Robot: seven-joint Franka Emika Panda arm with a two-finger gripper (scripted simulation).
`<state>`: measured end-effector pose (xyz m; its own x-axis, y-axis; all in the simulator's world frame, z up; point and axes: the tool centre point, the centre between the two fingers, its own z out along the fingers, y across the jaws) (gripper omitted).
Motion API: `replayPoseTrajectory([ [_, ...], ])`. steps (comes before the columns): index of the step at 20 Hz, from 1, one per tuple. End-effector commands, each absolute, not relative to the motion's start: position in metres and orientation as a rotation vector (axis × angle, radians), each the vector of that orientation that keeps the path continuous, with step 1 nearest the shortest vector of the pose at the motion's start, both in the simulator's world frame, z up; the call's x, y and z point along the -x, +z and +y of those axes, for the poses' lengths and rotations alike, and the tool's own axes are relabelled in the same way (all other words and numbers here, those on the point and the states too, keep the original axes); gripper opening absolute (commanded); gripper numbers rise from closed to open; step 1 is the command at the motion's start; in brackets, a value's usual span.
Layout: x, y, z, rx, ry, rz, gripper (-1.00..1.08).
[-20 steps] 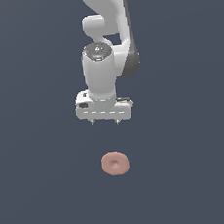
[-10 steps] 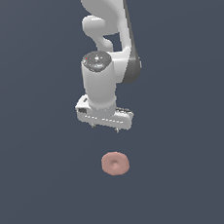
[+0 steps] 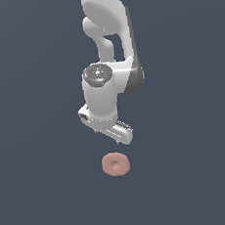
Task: Pick up the object and move it to a goal position.
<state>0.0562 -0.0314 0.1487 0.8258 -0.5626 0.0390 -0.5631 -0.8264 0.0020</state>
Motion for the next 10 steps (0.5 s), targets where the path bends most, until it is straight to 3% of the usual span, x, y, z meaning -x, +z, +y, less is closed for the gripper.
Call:
replayPoseTrajectory([
  [1,-0.062,0.144,-0.031,-2.957,0.052,-1.030,1.00],
  [10,-0.083,0.126,-0.027,-2.812,0.035,-1.393,1.00],
])
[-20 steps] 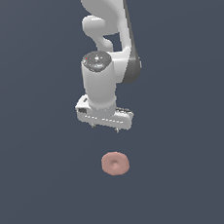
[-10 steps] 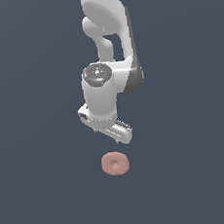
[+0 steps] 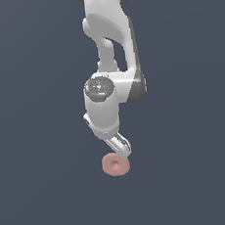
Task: Pick up the object and move it to a goal position.
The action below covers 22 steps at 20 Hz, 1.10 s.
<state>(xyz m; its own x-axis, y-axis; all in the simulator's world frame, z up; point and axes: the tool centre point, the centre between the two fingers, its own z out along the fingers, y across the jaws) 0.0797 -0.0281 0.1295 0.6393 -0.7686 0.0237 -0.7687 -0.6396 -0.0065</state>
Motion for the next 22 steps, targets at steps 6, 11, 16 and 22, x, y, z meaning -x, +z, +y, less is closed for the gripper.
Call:
replayPoseTrajectory([
  [6,-0.096,0.114,-0.024,-2.692,0.025,-1.619,1.00],
  [11,-0.106,0.104,-0.020,-2.579,0.017,-1.795,1.00],
  [16,-0.115,0.093,-0.015,-2.460,0.009,-1.955,1.00],
  [22,-0.122,0.084,-0.011,-2.348,0.004,-2.088,1.00],
])
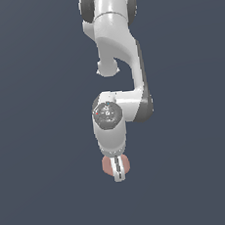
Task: Pick up the object and move it to a goal position.
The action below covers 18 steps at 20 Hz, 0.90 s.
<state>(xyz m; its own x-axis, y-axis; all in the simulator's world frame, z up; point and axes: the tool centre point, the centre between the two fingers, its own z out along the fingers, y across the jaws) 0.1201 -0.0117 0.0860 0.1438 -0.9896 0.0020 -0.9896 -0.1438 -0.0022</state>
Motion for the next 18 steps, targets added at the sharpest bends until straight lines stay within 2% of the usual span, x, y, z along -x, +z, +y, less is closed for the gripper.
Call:
replayPoseTrajectory([
  [1,-0.123,0.083,-0.010,2.333,-0.003,2.103,1.00],
  [18,-0.126,0.063,-0.007,2.267,0.000,2.175,1.00],
])
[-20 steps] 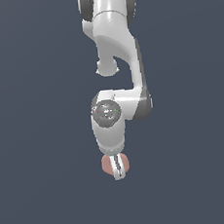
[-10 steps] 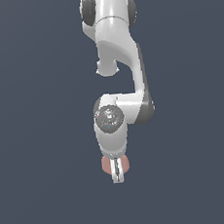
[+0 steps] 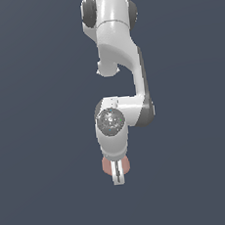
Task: Pick up the object and move it to a goal position.
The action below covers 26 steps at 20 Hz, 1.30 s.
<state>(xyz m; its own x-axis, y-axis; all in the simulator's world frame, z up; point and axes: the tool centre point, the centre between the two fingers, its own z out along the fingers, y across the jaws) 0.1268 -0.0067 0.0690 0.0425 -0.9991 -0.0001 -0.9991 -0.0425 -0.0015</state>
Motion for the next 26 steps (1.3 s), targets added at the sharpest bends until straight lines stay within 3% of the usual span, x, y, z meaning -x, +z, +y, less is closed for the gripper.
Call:
replayPoseTrajectory([
  [1,-0.126,0.058,-0.007,2.267,0.000,2.175,1.00],
  [13,-0.127,0.027,-0.007,2.264,0.001,2.178,1.00],
  [14,-0.127,0.027,-0.007,2.264,0.001,2.178,-1.00],
  [26,-0.134,0.041,-0.005,2.254,-0.021,2.165,-1.00],
])
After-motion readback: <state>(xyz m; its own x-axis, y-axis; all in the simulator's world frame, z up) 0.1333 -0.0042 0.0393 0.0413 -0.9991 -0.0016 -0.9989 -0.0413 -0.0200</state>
